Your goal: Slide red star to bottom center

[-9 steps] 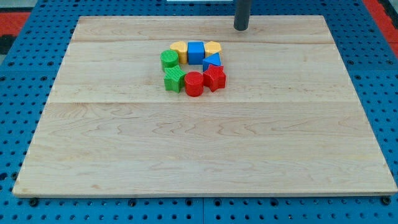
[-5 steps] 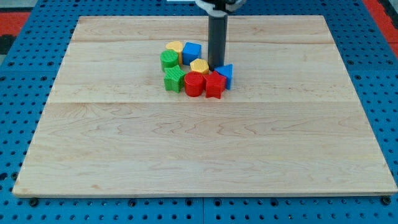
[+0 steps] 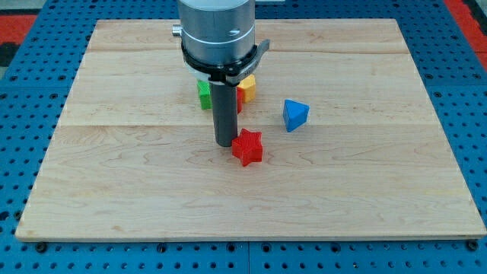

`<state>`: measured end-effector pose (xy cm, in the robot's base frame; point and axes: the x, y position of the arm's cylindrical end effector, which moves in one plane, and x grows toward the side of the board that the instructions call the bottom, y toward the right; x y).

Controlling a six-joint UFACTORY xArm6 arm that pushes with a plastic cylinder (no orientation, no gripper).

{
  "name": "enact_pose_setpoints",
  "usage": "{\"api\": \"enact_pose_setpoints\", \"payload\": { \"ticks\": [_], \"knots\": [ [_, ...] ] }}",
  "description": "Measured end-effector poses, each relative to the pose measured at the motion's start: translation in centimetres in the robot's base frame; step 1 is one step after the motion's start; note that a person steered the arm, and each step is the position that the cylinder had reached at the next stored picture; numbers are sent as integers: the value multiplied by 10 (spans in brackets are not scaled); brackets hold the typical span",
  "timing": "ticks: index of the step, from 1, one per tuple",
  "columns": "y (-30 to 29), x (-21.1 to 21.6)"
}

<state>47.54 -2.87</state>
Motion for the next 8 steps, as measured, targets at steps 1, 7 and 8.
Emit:
{"api": "enact_pose_setpoints", "payload": {
  "ticks": [1, 7, 8],
  "knots": [
    [0, -4],
    [23, 19],
    [34, 2]
  ]
}}
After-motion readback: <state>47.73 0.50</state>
